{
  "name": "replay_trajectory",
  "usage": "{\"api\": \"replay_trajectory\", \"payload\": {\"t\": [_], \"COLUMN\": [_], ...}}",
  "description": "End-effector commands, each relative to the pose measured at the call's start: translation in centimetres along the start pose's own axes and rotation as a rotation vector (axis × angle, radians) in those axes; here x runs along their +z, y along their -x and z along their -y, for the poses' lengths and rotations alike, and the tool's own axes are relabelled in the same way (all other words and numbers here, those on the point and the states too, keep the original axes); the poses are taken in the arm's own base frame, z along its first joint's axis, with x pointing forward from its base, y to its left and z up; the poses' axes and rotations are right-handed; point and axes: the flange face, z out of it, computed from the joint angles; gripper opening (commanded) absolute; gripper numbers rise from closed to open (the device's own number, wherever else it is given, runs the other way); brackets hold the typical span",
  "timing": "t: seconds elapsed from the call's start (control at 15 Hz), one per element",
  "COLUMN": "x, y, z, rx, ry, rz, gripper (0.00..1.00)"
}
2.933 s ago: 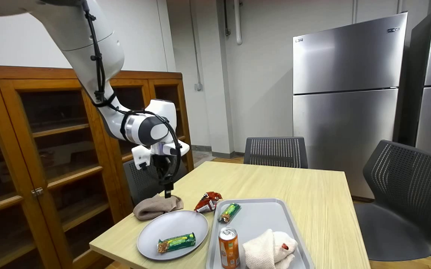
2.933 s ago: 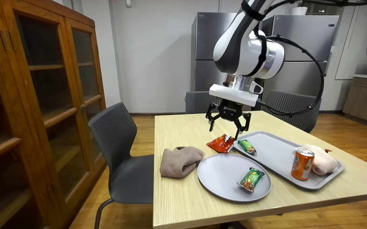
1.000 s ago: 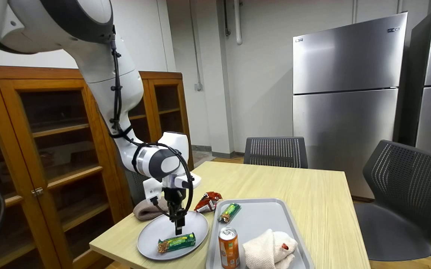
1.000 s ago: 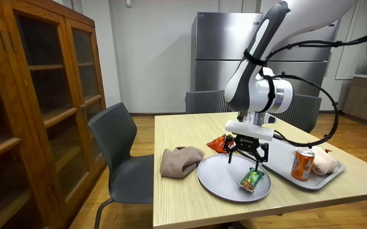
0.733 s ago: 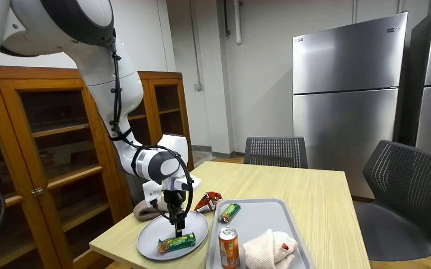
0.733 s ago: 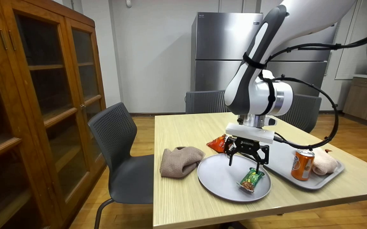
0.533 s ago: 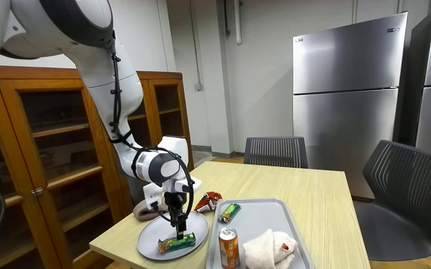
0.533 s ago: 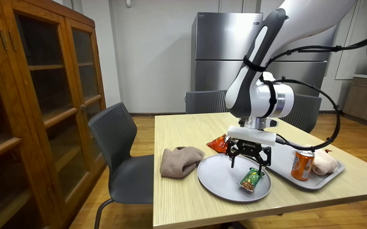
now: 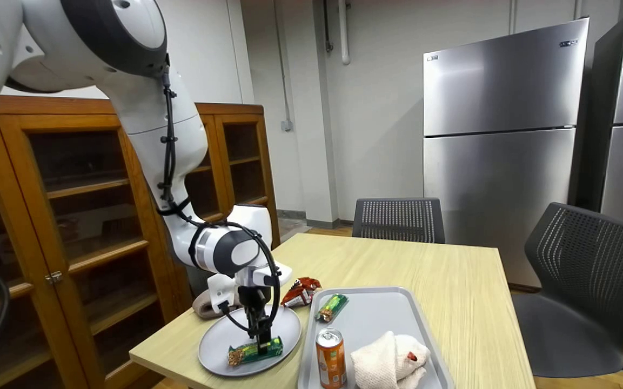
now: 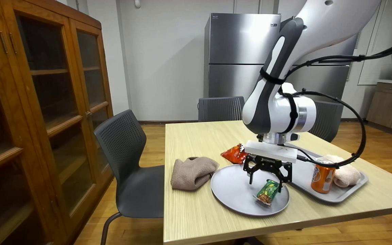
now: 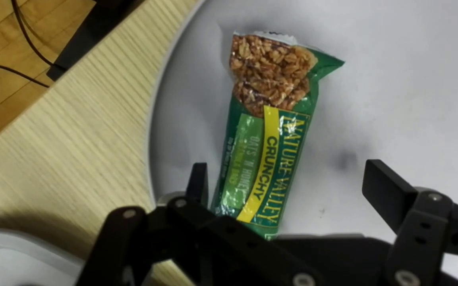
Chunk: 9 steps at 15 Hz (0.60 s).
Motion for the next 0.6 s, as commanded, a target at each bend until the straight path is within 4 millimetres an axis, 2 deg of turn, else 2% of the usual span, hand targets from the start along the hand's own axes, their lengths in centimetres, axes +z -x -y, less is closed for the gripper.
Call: {"api": "replay_trajectory", "payload": {"t": [0.0, 0.13, 0.2, 0.27, 0.53], "x": [0.05, 0.0, -0.03, -0.06, -0.05], "y": [0.39, 0.48, 0.59, 0.62, 0.71], "z": [0.04, 0.02, 0.0, 0.02, 0.16], "rx": [0.006, 0.0, -0.01, -0.012, -0.012], "ry": [0.001, 0.001, 0.001, 0.0, 0.002], "rz": [-0.021, -0.02, -0.022, -0.023, -0.023], "gripper": [1.0, 1.0, 0.75, 0.74, 0.42]}}
